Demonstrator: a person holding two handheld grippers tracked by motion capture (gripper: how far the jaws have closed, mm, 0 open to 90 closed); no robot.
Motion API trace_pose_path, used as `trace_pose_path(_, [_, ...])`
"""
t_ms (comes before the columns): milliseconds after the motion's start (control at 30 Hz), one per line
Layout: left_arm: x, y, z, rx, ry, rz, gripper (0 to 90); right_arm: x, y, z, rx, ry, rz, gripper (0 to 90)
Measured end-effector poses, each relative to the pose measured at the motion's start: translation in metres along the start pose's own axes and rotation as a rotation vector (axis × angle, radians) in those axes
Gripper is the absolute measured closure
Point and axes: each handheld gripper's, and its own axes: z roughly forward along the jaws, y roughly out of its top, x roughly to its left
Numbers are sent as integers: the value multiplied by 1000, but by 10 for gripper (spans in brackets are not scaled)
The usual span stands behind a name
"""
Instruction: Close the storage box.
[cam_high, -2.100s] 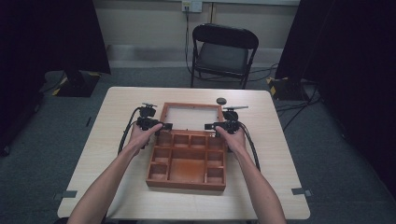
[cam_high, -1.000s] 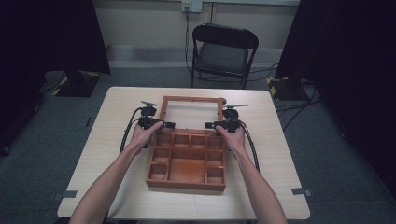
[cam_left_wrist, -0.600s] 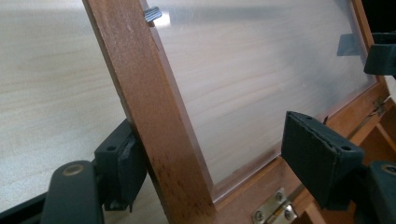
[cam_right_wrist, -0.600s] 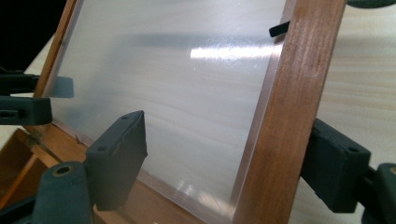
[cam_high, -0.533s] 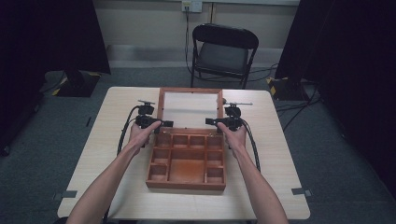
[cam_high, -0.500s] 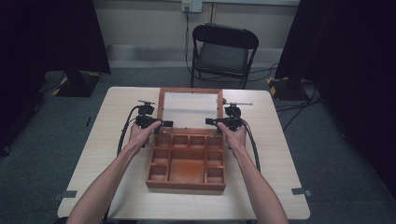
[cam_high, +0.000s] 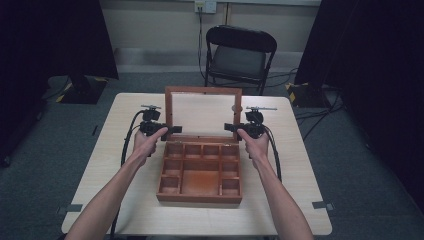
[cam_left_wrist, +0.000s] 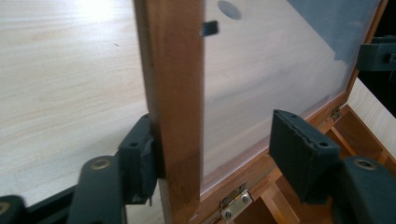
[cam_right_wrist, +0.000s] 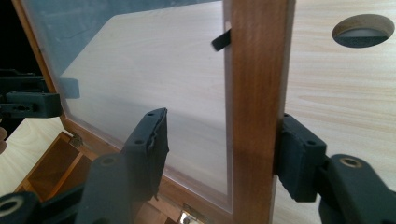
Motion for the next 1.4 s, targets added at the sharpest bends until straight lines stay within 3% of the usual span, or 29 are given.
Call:
trace_pose_path(167, [-6,-1,-7,-4,13,30,402,5,1,-6,-13,16,-8,419])
trace_pose_path(367, [-7,-3,-15,-23,13,32,420,11,0,-10,-11,27,-27,402])
trace_pose_path(767, [-11,-4,-25,-48,-10,40,408,19,-5,-15,-18,44,-31,358])
trace_pose_path(867, [-12,-5,-30,-74,-35,36,400,21,-6,-18,-18,55,-41,346])
trace_pose_path(1133, [-19,-6,-35,-71,-21,65,384,24,-9,-23,-13,63,-61,329])
trace_pose_path(1300, [-19,-7,-37,-83,-34,70,385,25,-10,-25,-12,58,-69,324])
trace_pose_path(1400, [-21,-8,-39,-75,-30,99,385,26,-11,-28,-12,63,-71,317])
